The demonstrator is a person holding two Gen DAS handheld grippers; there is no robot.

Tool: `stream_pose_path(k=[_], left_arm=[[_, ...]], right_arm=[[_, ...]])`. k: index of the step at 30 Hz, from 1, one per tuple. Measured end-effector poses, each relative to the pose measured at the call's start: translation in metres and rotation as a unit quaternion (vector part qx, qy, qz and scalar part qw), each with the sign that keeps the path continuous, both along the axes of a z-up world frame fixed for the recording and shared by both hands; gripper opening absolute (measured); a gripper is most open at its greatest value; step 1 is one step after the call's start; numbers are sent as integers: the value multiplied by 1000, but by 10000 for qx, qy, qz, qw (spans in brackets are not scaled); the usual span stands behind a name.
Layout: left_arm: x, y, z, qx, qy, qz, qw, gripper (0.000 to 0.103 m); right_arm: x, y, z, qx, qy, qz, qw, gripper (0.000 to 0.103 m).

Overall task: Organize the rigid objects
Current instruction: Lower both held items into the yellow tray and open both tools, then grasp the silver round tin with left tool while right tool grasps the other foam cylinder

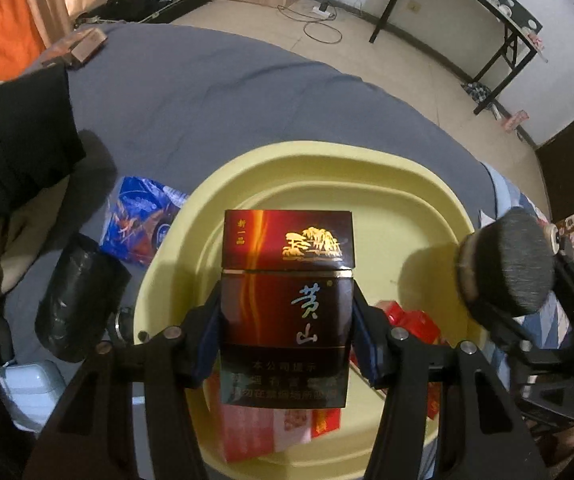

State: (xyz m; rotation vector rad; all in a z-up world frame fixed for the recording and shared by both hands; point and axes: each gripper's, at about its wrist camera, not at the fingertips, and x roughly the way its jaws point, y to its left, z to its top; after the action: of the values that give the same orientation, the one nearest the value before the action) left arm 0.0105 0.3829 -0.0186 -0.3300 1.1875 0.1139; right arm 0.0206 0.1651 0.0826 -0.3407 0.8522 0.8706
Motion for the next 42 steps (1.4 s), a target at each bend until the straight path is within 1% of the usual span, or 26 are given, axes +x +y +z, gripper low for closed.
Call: stream_pose_path(k=[2,4,7,9,10,12,13,14,15,16,17,18,20,22,24,25,26,27,28,29,31,33,35,37,39,42], left_arm=[[-1,2,-5,-48,2,-85,10000,57],[-1,0,-11,-7,66,-119,9999,57],[-3,3,-21,-37,107,1,9999,57],[-2,6,-22,-77,90,74,9999,58],[-3,7,-21,-112,43,103,9999,58],[-4,7,-17,-179,-54,102,9998,69],[-6,7,-11,-277,-156,49,9995,77],[-7,6,-6,-293,-228,35,9993,85],[-9,4,2,-267,-371,17,9990,89],[-11,3,14,-214,-582,-2,9981,97],[-13,1,27,-183,-795,10,9967,103],[-14,-3,40,-197,-1020,29,9946,103],[-12,-14,58,-293,-1207,6,9923,103],[-9,-36,76,-386,-1346,-98,9901,103],[-7,-65,88,-435,-1478,-299,9876,103],[-2,-89,94,-450,-1501,-450,9866,103],[2,-109,96,-443,-1477,-550,9865,103],[9,-124,96,-438,-1434,-627,9867,103],[17,-151,94,-421,-1347,-760,9871,103],[22,-168,90,-394,-1261,-833,9877,103],[37,-214,77,-350,-1074,-1024,9883,103],[45,-247,66,-260,-1031,-1175,9874,103],[57,-283,49,-30,-995,-1263,9870,103],[69,-308,35,220,-1035,-1345,9852,103],[80,-323,24,454,-1061,-1317,9845,102],[103,-331,7,218,-977,-1333,9860,102]], right_arm=[[10,10,-11,-46,268,-43,9996,69],[18,18,-20,-62,503,-105,9987,69],[24,29,-29,-202,470,-118,9986,70],[27,32,-30,-163,443,-162,9988,72],[30,33,-29,-118,503,-196,9985,74],[30,33,-29,-88,567,-226,9981,76],[27,31,-34,-81,559,-233,9981,75],[24,27,-34,-29,526,-269,9982,78],[21,19,-31,56,523,-320,9981,83],[17,3,-25,211,551,-373,9976,95],[13,-11,-18,415,562,-479,9964,103],[10,-24,-11,574,514,-586,9953,103],[3,-60,4,988,430,-801,9909,103],[-2,-99,15,1276,336,-1069,9855,103],[-5,-156,27,1602,204,-1557,9745,103],[-5,-187,32,1686,101,-1798,9691,103],[-5,-204,33,1660,0,-1949,9667,103],[-3,-232,36,1527,-230,-2199,9632,103],[-2,-250,35,1400,-395,-2351,9610,103],[4,-277,31,1159,-573,-2600,9569,103],[18,-313,19,860,-537,-2997,9486,103],[29,-335,5,848,-372,-3185,9434,103],[38,-343,-5,784,-394,-3282,9405,103],[47,-342,-19,755,-437,-3206,9432,103],[57,-339,-35,695,-355,-2996,9509,103],[72,-337,-49,660,-408,-2765,9579,103]])
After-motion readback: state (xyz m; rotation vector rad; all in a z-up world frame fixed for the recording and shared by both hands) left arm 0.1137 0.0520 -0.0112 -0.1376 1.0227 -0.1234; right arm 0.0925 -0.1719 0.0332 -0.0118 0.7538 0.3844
